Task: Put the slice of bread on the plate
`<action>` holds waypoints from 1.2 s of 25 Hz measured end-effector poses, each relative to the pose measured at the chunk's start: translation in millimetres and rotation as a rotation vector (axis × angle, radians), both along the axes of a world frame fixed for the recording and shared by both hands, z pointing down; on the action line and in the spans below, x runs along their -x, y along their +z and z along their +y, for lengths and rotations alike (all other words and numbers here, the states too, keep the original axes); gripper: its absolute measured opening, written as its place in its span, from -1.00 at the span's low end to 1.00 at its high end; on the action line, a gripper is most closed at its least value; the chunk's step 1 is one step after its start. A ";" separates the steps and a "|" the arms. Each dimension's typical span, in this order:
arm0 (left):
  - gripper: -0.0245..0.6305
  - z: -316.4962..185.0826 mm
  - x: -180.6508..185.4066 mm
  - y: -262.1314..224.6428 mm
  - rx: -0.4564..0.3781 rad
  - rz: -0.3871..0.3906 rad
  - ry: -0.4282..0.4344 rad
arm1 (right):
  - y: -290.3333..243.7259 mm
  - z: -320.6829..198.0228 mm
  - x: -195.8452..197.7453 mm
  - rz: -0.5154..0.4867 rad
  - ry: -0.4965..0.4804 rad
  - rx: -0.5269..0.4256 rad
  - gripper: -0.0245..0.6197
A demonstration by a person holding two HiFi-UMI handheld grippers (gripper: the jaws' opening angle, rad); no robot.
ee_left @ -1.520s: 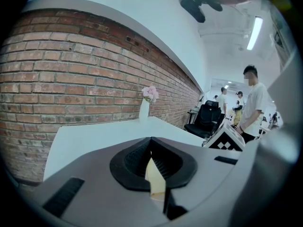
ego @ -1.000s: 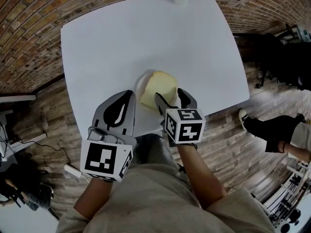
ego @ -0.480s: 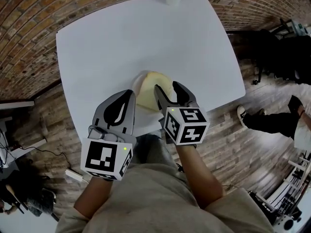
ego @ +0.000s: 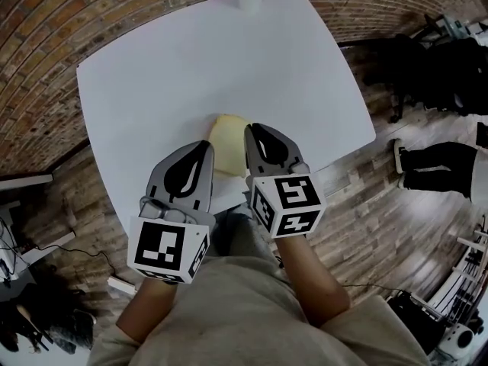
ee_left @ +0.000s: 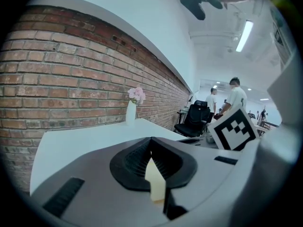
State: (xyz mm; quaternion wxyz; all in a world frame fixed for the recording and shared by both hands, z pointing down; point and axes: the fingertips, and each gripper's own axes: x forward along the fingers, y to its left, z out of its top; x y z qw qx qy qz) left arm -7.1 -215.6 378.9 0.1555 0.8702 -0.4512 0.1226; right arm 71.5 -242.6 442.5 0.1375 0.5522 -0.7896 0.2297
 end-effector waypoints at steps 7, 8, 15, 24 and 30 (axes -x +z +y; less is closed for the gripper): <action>-0.89 0.9 -9.2 -19.0 -0.043 0.019 0.021 | -48.9 6.4 4.9 0.057 -0.030 -0.132 -0.90; -0.89 1.1 -10.5 -23.3 -0.053 0.021 0.025 | -56.9 7.8 6.5 0.063 -0.036 -0.153 -0.90; -0.89 7.7 -14.7 -63.5 -0.134 0.041 0.042 | -117.6 23.7 14.8 0.090 -0.054 -0.285 -0.90; -0.89 32.2 -16.4 -103.8 -0.197 0.055 0.073 | -161.6 52.0 21.0 0.091 -0.049 -0.366 -0.90; -0.89 53.6 -15.4 -118.2 -0.221 0.058 0.094 | -180.4 80.1 31.8 0.082 -0.066 -0.394 -0.90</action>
